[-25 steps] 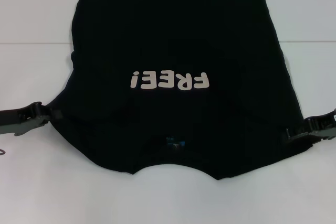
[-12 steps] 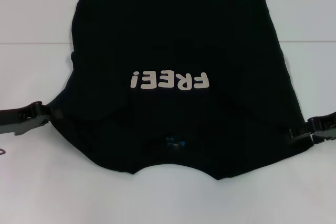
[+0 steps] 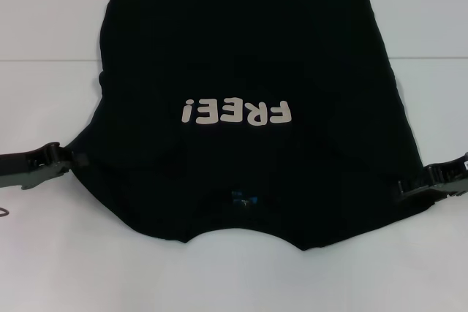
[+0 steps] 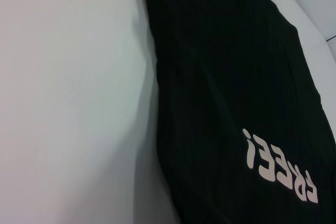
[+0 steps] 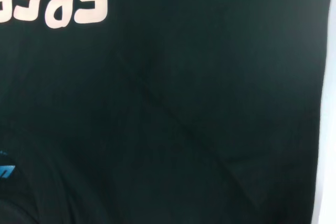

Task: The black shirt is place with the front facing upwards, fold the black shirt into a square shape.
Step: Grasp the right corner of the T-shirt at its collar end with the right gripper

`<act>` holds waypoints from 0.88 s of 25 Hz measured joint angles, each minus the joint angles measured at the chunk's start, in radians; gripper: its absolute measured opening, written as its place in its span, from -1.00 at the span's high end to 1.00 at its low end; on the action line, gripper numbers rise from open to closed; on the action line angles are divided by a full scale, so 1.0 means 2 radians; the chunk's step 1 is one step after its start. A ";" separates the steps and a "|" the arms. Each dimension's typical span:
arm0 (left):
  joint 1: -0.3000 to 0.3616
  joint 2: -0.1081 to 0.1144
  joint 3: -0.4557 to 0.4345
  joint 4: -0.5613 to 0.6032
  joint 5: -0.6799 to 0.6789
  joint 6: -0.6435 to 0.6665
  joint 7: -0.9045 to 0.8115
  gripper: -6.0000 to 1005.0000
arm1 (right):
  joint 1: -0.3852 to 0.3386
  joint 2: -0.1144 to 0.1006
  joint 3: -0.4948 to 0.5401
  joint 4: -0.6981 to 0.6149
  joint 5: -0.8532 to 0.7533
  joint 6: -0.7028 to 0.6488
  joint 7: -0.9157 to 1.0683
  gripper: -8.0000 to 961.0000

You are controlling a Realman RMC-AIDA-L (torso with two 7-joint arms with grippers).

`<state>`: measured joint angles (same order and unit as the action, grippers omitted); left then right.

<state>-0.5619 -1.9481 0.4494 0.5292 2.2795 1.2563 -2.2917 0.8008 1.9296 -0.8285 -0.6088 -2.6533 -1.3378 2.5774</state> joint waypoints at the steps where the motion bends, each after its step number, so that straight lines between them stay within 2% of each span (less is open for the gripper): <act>1: 0.000 0.000 0.000 0.000 0.000 0.000 0.000 0.94 | 0.000 0.000 0.000 0.000 0.000 0.000 0.000 -0.78; 22: 0.000 0.000 0.000 0.002 -0.004 0.001 0.000 0.94 | 0.020 0.011 0.001 0.011 0.003 0.001 -0.002 -0.73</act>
<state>-0.5614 -1.9481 0.4494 0.5330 2.2712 1.2579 -2.2907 0.8416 1.9522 -0.8273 -0.5865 -2.6476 -1.3364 2.5738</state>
